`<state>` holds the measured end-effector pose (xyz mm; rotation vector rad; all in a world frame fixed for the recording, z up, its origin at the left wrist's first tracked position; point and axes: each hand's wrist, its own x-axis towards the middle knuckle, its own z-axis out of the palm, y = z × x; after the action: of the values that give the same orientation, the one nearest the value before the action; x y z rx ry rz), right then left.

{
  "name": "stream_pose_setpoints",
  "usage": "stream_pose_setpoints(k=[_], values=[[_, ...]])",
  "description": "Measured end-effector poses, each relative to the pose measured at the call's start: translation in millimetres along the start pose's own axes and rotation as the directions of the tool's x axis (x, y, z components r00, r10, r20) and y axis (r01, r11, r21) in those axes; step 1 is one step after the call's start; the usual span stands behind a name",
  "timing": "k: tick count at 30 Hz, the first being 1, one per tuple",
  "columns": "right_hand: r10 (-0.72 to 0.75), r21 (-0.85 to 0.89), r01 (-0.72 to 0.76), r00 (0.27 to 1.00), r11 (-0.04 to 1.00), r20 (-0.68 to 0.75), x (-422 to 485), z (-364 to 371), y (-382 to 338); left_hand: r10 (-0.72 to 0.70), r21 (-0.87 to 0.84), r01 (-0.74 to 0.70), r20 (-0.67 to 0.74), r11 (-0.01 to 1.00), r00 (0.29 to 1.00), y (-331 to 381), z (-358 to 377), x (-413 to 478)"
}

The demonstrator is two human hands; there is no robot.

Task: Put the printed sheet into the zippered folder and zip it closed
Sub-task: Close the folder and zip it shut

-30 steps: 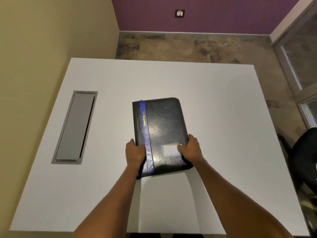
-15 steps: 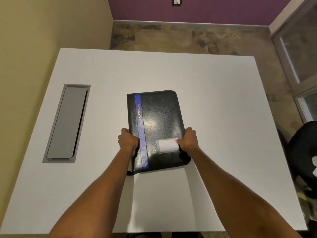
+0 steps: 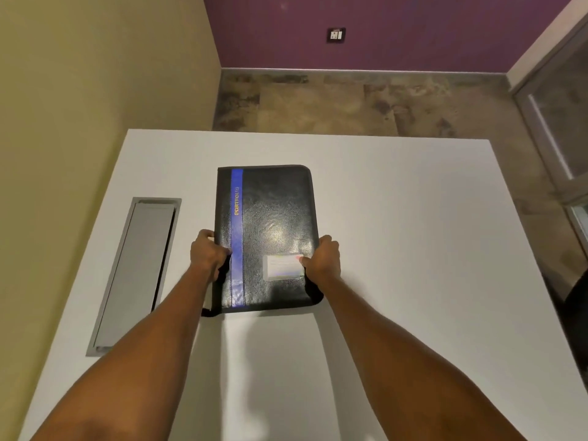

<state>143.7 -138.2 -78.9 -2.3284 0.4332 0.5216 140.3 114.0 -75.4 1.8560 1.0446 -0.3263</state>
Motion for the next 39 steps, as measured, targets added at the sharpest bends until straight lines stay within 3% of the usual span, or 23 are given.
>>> stream_pose_setpoints(k=[11,28,39], values=[[0.064,0.026,-0.064,0.998,0.998,0.022,28.0,39.9,-28.0,-0.006,-0.016,0.006,-0.016,1.000,1.000,2.8,-12.4,51.4],[0.052,0.083,-0.053,0.999,0.995,0.016,26.4,41.2,-22.4,0.015,0.005,-0.015,-0.048,1.000,0.999,-6.0,-7.8,64.9],[0.073,0.027,-0.074,0.997,0.997,0.009,24.2,44.4,-26.4,0.084,0.121,-0.074,-0.083,0.990,0.993,-6.2,-5.1,57.2]])
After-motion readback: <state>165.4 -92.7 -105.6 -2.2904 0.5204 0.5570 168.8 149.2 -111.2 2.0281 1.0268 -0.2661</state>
